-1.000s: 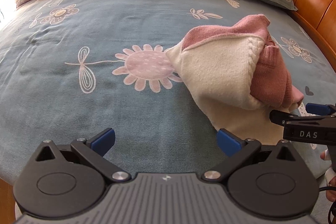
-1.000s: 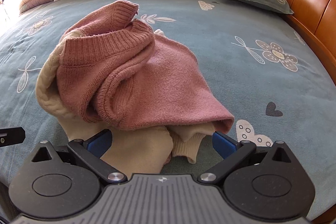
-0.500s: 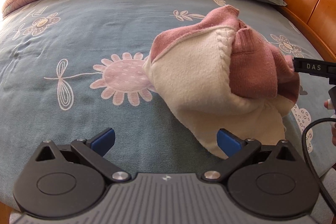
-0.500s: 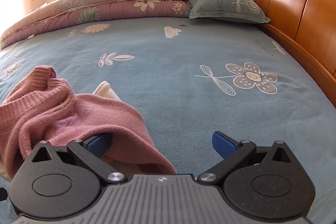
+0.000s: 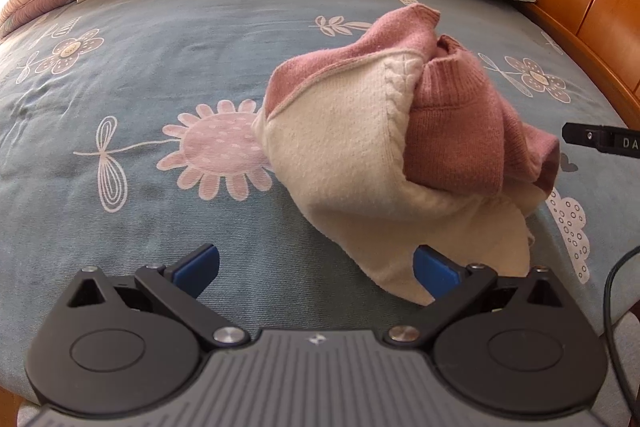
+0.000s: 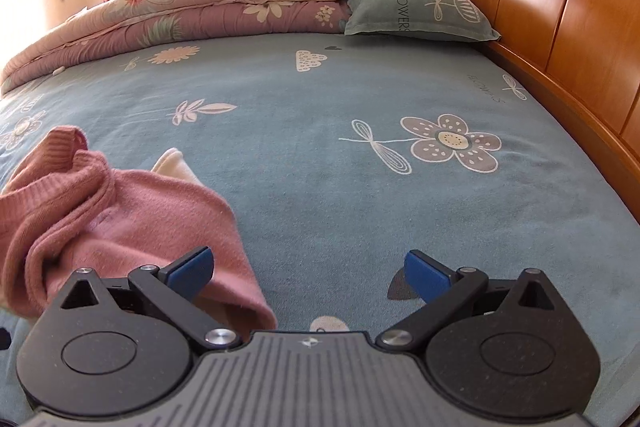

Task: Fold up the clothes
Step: 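Move both tools toward the crumpled pink-and-cream sweater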

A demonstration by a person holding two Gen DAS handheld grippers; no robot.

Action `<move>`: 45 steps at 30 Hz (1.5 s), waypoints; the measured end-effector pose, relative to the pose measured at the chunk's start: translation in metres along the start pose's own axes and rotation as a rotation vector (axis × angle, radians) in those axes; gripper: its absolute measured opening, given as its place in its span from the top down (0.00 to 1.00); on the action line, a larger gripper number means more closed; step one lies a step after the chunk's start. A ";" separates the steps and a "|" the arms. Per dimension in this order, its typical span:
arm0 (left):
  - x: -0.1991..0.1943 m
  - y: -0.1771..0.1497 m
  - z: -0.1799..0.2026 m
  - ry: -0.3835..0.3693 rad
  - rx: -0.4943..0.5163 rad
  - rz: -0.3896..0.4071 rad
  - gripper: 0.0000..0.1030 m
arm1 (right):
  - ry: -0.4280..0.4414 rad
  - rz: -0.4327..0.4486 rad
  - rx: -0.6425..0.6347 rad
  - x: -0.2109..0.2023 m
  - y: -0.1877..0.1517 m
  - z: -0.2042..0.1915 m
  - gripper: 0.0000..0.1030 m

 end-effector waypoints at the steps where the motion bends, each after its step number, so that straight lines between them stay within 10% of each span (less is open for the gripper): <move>1: 0.001 0.001 0.004 -0.008 0.008 0.000 0.01 | 0.005 -0.003 -0.007 -0.005 -0.006 -0.003 0.00; 10: 0.058 0.019 0.031 -0.060 0.080 -0.017 0.00 | 0.144 -0.037 -0.056 -0.016 -0.032 -0.041 0.00; 19: 0.078 0.009 0.009 -0.327 -0.012 -0.043 0.00 | 0.254 -0.080 -0.196 0.033 -0.039 -0.090 0.00; 45: 0.030 0.003 -0.011 -0.208 0.099 0.046 0.01 | 0.084 0.305 -0.564 -0.013 0.005 -0.097 0.00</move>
Point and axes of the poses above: each gripper's, at about its wrist camera, not at the fingertips, and x roughly the way its jaws point, z to its right, y to its top, the point moved 9 cm from there along x, roughly the way its jaws point, and after that the axes turned 4 degrees about -y, right-handed, at the moved point
